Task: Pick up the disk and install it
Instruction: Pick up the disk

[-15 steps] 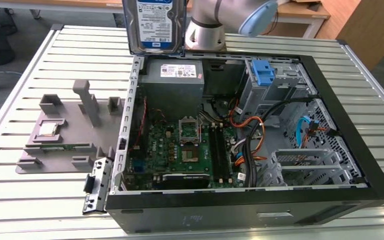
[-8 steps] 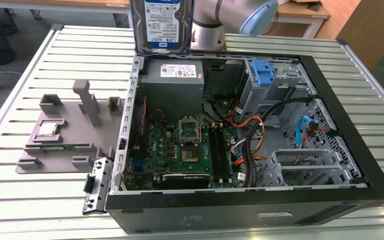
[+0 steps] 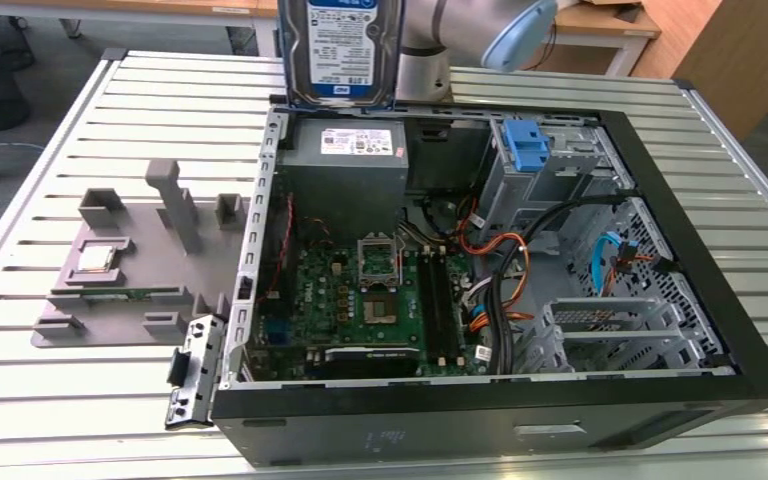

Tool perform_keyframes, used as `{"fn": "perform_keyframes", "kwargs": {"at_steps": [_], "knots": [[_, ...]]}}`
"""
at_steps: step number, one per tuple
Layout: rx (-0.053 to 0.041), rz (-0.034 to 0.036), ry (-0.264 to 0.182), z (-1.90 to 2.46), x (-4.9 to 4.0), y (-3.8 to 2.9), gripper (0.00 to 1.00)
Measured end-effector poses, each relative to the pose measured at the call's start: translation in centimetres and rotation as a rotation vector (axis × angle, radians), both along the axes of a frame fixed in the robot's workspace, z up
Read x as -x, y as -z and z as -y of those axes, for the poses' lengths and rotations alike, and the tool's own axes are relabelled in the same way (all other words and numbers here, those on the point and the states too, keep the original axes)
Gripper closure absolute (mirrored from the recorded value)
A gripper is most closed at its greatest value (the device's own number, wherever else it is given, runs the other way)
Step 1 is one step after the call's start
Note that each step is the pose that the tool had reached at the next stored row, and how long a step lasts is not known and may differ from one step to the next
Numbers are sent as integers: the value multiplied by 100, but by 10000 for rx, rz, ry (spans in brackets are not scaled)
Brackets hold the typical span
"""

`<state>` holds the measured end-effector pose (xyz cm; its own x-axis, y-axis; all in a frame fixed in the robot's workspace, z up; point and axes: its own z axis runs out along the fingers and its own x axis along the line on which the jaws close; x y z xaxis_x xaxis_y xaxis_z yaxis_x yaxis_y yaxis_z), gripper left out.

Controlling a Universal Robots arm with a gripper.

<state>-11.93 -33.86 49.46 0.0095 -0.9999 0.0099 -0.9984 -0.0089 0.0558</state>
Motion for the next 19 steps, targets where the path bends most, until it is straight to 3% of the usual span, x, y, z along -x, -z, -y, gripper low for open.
{"fn": "perform_keyframes", "kwargs": {"at_steps": [19], "knots": [[0, -1, 0, -22, -422, 19, 65]]}}
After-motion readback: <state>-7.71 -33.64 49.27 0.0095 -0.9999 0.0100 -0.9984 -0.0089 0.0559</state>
